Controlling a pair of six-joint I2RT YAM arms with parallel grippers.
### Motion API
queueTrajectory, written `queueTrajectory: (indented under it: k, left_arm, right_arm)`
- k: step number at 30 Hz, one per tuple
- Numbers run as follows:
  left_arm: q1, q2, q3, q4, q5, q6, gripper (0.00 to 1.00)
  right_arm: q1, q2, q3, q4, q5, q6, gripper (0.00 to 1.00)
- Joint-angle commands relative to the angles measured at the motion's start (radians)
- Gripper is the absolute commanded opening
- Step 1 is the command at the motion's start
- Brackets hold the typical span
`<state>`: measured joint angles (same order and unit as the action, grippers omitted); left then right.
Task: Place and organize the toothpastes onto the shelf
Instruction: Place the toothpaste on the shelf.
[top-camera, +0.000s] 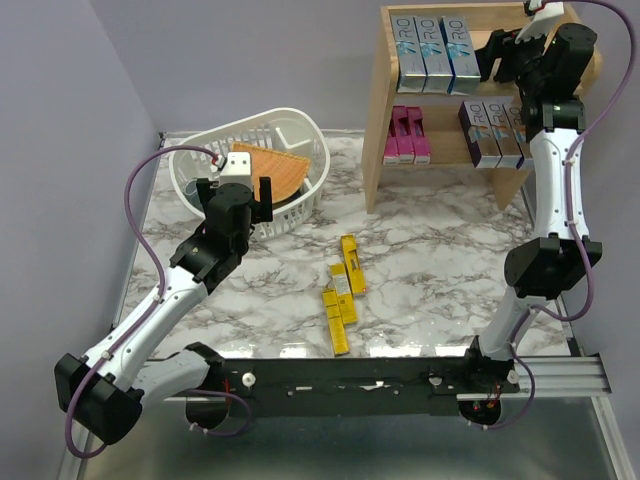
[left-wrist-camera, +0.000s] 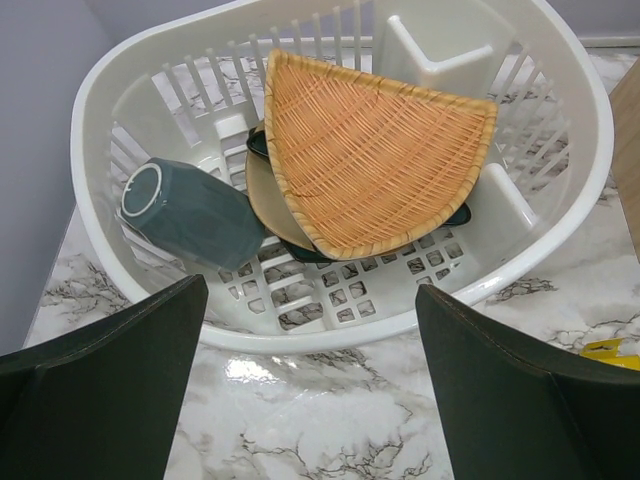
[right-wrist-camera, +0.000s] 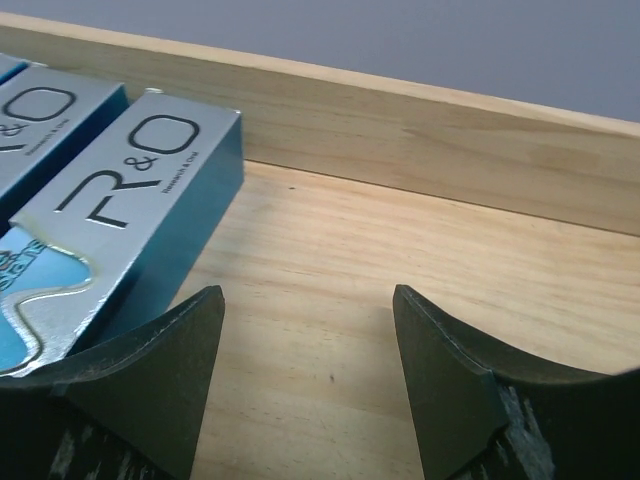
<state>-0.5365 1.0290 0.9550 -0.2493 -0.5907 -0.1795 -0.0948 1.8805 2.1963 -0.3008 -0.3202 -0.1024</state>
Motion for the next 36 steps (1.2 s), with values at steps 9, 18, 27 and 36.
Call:
queueTrajectory:
  k: [9, 18, 27, 36]
  left_arm:
    - [0.007, -0.001, -0.007, 0.008, 0.020, 0.009, 0.99]
    - [0.009, -0.007, -0.007, 0.007, 0.015, 0.011, 0.99]
    - [0.009, -0.026, -0.001, -0.002, 0.023, 0.002, 0.99]
    - [0.009, -0.090, 0.005, -0.013, 0.043, -0.018, 0.99]
  right_arm:
    - [0.020, 0.032, 0.068, -0.043, -0.316, 0.001, 0.77]
    - [0.024, -0.007, -0.001, 0.020, -0.091, 0.030, 0.81]
    - [0.007, -0.153, -0.130, 0.057, 0.237, 0.044, 0.88]
    - [0.009, -0.466, -0.544, 0.131, 0.448, 0.170, 1.00]
